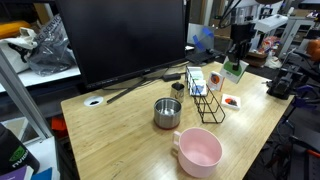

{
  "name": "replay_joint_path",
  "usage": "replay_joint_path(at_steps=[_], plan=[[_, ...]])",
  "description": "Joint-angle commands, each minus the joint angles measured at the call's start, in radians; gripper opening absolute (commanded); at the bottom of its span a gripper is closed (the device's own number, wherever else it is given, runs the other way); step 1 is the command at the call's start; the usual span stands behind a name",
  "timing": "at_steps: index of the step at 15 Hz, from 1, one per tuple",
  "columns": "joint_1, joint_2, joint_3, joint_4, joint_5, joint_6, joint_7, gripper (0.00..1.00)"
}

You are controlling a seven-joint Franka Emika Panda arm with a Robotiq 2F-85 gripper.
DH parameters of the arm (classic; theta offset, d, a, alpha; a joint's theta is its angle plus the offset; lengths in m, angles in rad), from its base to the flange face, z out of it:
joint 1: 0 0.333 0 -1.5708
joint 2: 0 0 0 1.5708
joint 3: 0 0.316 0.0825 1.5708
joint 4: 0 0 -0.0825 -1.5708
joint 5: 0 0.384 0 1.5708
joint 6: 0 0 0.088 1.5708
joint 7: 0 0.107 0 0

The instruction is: Pick one booklet on the table and put it in the booklet holder

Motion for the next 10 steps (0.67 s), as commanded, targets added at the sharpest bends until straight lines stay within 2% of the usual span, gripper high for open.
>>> replay_joint_path(at_steps=[1,4,9,10], plan=[[-0.010,0.058,0.006,0.104,-0.084,-0.116,-0.138,0.04],[-0.013,0.102,0.001,0.172,-0.147,-0.164,-0.273,0.04],[-0.018,0.184,0.003,0.280,-0.198,-0.164,-0.525,0.04],[-0.016,0.151,0.001,0.227,-0.178,-0.123,-0.444,0.15]])
